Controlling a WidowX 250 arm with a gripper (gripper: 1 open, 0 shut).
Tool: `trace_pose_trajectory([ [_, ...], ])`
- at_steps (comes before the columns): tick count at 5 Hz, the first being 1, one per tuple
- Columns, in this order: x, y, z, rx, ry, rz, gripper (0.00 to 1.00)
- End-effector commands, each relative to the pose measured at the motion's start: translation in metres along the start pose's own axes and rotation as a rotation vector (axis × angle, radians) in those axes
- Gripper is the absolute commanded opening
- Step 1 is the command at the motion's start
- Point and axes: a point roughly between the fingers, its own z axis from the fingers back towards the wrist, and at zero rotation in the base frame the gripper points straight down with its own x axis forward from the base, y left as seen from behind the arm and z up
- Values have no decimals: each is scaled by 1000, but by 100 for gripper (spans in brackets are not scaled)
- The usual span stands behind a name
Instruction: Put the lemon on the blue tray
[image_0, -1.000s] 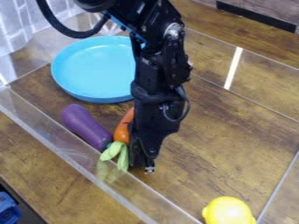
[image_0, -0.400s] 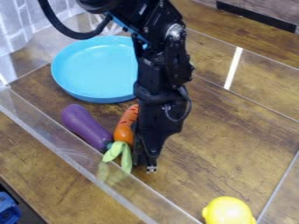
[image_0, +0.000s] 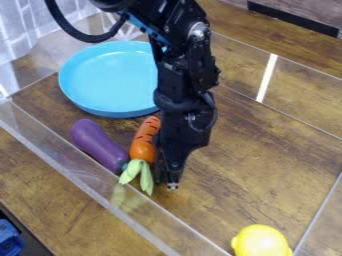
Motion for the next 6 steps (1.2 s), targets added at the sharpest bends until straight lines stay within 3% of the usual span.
trace_pose_trajectory([
  [1, 6, 15, 10, 34, -45, -81, 0],
  [2, 9, 15, 15, 35, -56, -94, 0],
  [5, -4, 17, 28, 7, -30, -198, 0],
  [6, 2, 19, 30, 4, -29, -185, 0],
])
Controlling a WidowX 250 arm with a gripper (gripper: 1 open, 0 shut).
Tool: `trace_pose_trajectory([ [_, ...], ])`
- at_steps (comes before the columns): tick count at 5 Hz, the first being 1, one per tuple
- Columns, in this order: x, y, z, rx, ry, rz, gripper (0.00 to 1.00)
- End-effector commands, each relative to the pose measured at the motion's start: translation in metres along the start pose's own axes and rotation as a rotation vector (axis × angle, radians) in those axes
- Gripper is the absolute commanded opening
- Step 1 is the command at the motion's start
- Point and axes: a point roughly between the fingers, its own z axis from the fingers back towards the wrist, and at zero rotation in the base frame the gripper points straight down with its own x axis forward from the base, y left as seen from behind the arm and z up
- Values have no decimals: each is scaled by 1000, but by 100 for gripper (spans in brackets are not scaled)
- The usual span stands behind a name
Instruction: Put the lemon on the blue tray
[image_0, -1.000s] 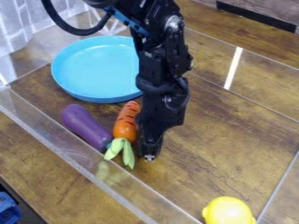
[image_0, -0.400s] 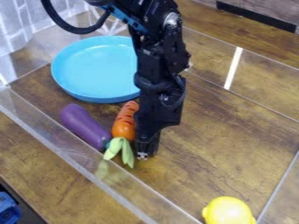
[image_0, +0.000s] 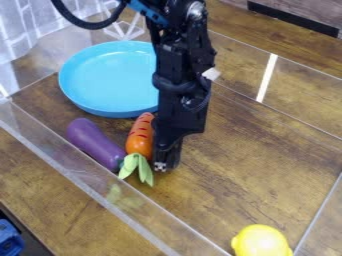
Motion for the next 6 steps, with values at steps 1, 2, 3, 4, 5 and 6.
trace_pose_trajectory([
  [1, 8, 14, 25, 66, -38, 23, 0],
  [2, 3, 16, 29, 64, -30, 60, 0],
  [3, -2, 17, 31, 63, -26, 97, 0],
  [4, 1, 13, 38, 62, -23, 196, 0],
  [5, 4, 9, 45, 58, -19, 293, 0],
  [6, 8, 5, 51, 55, -14, 389, 0],
])
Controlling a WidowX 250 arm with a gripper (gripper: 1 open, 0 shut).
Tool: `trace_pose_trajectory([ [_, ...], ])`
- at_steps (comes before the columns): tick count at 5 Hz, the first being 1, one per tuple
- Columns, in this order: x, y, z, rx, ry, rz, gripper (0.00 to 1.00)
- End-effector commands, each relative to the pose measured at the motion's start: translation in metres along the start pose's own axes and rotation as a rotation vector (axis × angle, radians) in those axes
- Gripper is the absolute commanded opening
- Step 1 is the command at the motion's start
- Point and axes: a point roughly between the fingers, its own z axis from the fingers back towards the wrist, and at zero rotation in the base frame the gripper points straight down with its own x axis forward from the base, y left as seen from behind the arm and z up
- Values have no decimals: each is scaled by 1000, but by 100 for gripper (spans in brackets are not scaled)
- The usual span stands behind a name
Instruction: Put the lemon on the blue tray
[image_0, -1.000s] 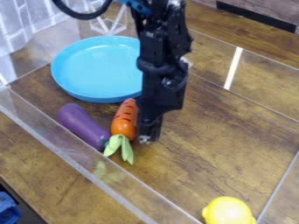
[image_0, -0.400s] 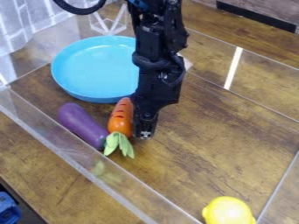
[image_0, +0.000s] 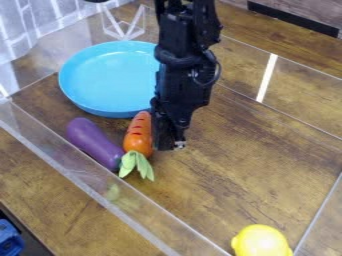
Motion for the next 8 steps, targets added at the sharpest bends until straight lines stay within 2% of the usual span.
trace_pose_trajectory([
  [1, 13, 6, 33, 54, -68, -5, 0],
  [2, 18, 9, 40, 59, -63, -8, 0],
  [5, 14, 36, 47, 67, -40, 111, 0],
  [6, 12, 45, 55, 71, -32, 89, 0],
  [7, 8, 57, 63, 76, -24, 68, 0],
  [8, -7, 70, 73, 84, -8, 82, 0],
])
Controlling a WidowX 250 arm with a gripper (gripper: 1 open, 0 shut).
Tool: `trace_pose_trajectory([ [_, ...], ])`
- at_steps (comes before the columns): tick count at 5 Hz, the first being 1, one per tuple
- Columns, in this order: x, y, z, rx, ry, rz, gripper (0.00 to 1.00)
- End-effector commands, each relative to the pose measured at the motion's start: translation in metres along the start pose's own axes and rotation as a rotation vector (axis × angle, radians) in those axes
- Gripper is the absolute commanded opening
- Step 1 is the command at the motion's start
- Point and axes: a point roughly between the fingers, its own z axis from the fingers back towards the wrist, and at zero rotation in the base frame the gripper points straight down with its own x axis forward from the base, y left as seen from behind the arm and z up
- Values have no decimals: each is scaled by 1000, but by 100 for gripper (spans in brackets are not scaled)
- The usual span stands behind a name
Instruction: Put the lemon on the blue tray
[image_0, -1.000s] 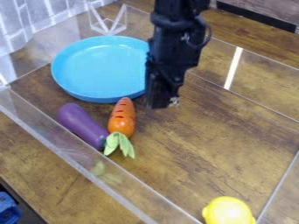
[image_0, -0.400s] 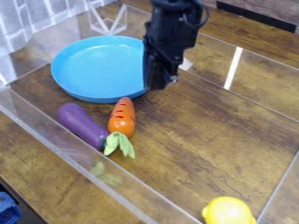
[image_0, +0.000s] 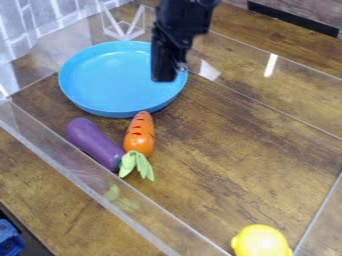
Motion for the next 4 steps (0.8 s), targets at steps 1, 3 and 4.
trace_pose_trajectory([
  [1, -18, 26, 27, 49, -45, 35, 0],
  [3, -22, 24, 46, 65, -42, 26, 100],
  [4, -12, 14, 52, 74, -38, 7, 100],
])
